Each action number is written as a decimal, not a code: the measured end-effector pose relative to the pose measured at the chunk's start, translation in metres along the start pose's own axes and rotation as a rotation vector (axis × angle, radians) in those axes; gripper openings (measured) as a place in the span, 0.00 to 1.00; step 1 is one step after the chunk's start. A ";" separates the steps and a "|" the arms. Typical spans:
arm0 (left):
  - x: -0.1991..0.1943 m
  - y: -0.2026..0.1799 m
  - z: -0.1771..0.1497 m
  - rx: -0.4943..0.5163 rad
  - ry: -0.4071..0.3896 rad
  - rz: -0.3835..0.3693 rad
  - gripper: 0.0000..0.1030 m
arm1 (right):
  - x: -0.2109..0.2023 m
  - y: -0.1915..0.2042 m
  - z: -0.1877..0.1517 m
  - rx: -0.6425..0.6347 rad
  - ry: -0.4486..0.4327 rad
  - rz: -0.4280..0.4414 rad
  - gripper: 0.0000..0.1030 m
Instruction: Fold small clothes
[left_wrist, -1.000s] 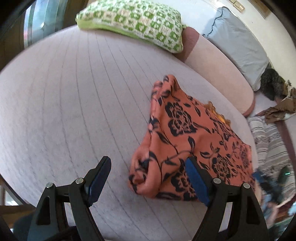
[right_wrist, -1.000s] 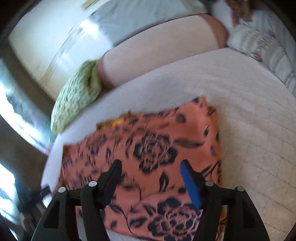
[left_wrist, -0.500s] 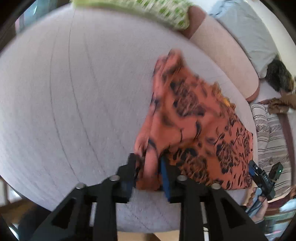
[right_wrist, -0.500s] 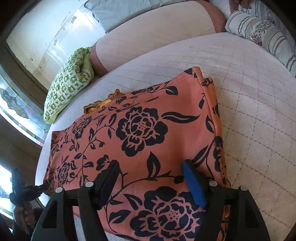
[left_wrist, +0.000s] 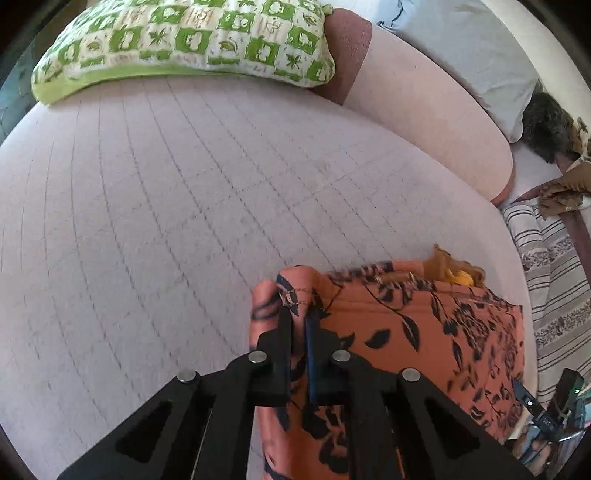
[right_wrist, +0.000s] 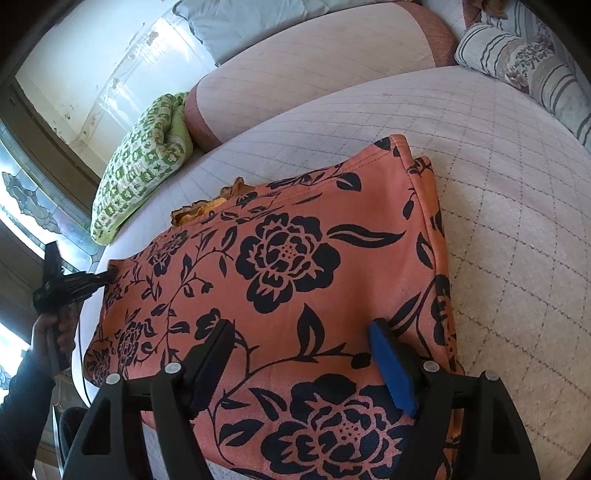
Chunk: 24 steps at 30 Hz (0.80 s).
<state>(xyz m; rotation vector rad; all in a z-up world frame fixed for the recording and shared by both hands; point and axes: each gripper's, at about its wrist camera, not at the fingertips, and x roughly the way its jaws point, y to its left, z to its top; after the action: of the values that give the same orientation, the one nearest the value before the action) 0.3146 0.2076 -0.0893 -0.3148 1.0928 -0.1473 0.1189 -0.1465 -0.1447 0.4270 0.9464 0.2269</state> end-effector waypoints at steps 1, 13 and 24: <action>0.000 0.001 0.002 0.016 -0.019 -0.007 0.05 | 0.001 0.001 0.000 -0.003 0.000 -0.003 0.76; -0.048 0.000 -0.025 0.054 -0.103 0.033 0.30 | -0.001 0.009 0.000 -0.034 -0.002 -0.012 0.83; -0.045 -0.001 -0.062 0.055 -0.036 0.184 0.47 | -0.003 -0.017 0.009 0.188 0.028 0.082 0.82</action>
<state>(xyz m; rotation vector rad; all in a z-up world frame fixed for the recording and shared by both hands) 0.2386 0.2081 -0.0771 -0.1659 1.0749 -0.0074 0.1248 -0.1652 -0.1460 0.6378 0.9825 0.2196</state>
